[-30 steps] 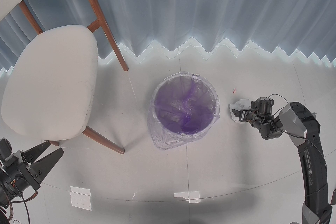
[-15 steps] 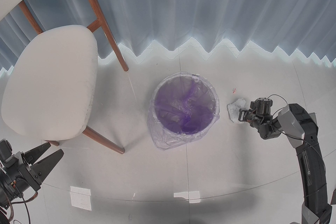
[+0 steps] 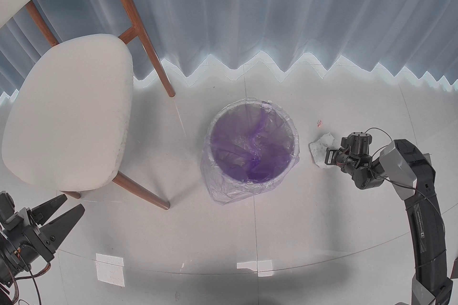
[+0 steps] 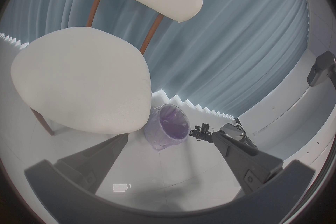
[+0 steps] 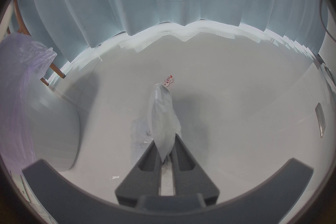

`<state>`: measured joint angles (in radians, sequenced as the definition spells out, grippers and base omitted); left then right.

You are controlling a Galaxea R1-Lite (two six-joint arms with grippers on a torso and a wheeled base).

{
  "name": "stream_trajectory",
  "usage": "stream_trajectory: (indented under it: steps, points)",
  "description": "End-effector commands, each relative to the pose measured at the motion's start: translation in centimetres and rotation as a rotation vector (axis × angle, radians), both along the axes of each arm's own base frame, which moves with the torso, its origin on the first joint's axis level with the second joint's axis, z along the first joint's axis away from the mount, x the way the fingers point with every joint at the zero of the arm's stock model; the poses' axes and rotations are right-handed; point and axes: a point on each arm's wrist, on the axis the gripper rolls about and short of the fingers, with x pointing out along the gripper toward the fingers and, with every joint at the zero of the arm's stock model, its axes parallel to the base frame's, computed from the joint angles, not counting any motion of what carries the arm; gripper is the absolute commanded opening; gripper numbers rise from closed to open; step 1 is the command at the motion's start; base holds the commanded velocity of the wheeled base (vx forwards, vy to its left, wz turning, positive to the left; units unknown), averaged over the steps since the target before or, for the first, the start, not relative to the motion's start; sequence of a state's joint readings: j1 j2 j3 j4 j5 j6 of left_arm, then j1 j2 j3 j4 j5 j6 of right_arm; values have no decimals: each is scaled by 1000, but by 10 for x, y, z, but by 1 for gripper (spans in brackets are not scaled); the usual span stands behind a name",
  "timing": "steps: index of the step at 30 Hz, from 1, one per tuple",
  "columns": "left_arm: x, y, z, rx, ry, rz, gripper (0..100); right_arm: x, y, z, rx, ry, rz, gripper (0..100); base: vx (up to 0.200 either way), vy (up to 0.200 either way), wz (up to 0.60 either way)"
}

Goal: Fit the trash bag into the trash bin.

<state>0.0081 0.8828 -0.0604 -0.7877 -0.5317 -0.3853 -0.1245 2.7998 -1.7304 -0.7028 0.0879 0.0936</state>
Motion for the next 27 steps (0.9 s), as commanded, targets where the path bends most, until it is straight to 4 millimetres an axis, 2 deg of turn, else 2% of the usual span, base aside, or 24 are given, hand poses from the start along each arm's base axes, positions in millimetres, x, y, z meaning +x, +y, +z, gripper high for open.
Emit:
stream_trajectory:
  steps: [1,6,17,23,27]
  points:
    - [-6,0,2,1,-33,4,100,-8,0,29,0,-24,-3,0,0,0,0]
    - [-13,2,5,28,-73,33,100,-27,2,45,7,-2,4,0,0,0,0]
    - [-45,1,-7,32,-46,47,100,-87,10,90,17,-34,35,0,0,0,0]
    - [-54,1,-10,32,-55,41,100,-103,12,98,12,-66,35,0,0,0,0]
    - [-61,0,-15,32,-50,28,100,-128,17,106,13,-49,40,0,0,0,0]
